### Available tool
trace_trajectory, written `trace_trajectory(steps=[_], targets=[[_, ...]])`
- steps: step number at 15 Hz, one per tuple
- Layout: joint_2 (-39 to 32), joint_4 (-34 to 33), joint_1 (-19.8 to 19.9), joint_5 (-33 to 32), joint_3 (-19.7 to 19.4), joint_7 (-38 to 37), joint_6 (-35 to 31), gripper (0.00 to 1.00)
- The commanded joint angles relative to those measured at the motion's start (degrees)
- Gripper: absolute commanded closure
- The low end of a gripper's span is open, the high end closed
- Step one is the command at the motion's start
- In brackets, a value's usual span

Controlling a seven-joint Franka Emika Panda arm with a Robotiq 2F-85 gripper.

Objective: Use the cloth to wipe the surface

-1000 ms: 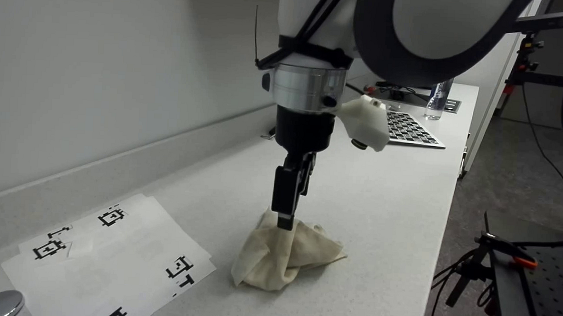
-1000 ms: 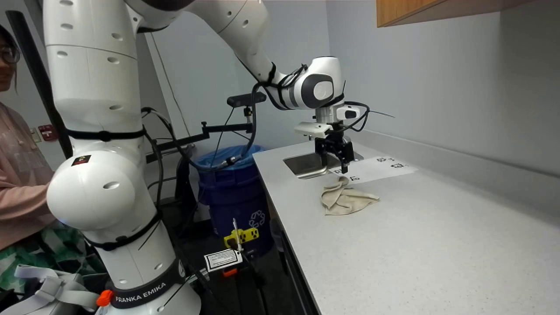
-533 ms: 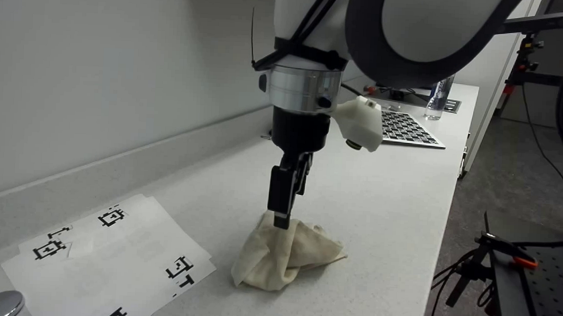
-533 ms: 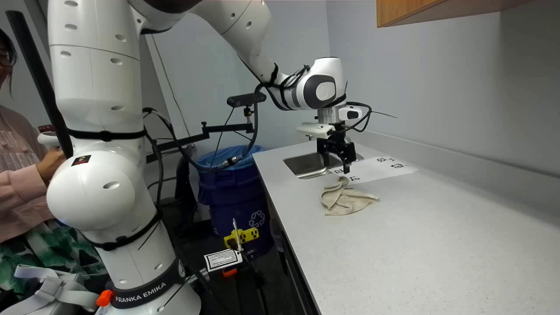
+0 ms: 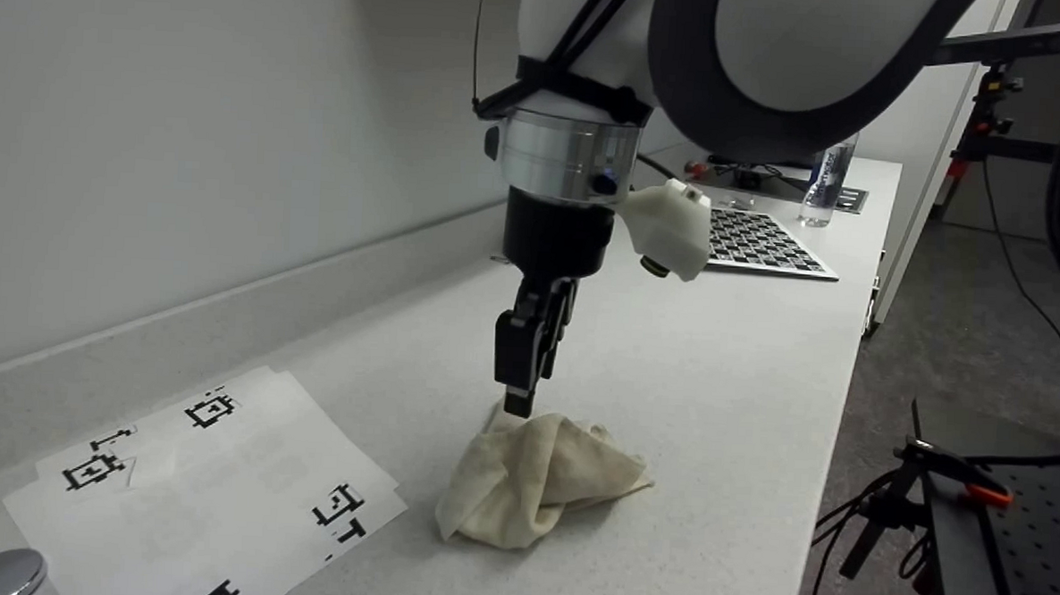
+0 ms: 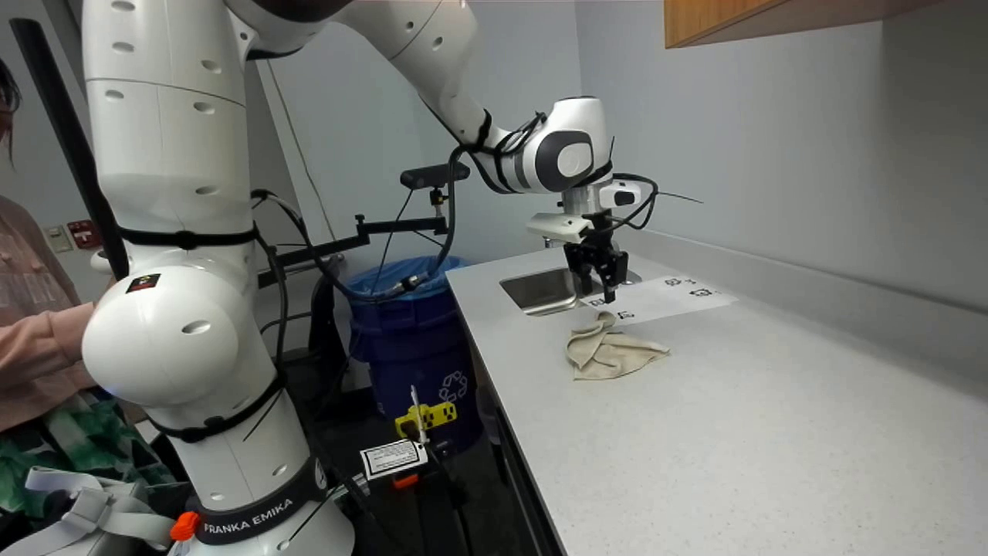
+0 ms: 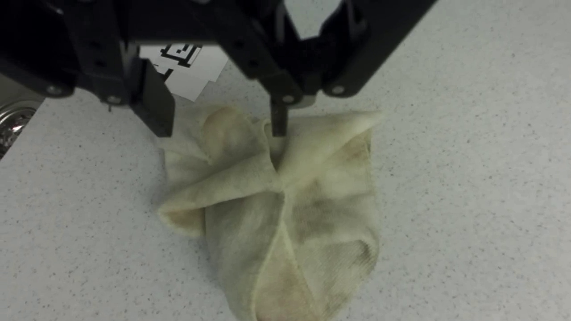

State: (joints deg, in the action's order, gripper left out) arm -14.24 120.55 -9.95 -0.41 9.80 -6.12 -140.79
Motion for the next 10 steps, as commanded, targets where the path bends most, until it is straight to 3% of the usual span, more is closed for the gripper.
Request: trace_trajectory(steps=[1, 5, 10], targets=[[-1.4, 0.5, -0.1, 2.9, 0.5, 0.9, -3.0, 0.7], [-4.6, 0.2, -0.1, 5.2, 0.9, 1.2, -4.5, 0.99], [-9.4, -1.0, -0.3, 4.5, 0.1, 1.0, -6.2, 1.0]])
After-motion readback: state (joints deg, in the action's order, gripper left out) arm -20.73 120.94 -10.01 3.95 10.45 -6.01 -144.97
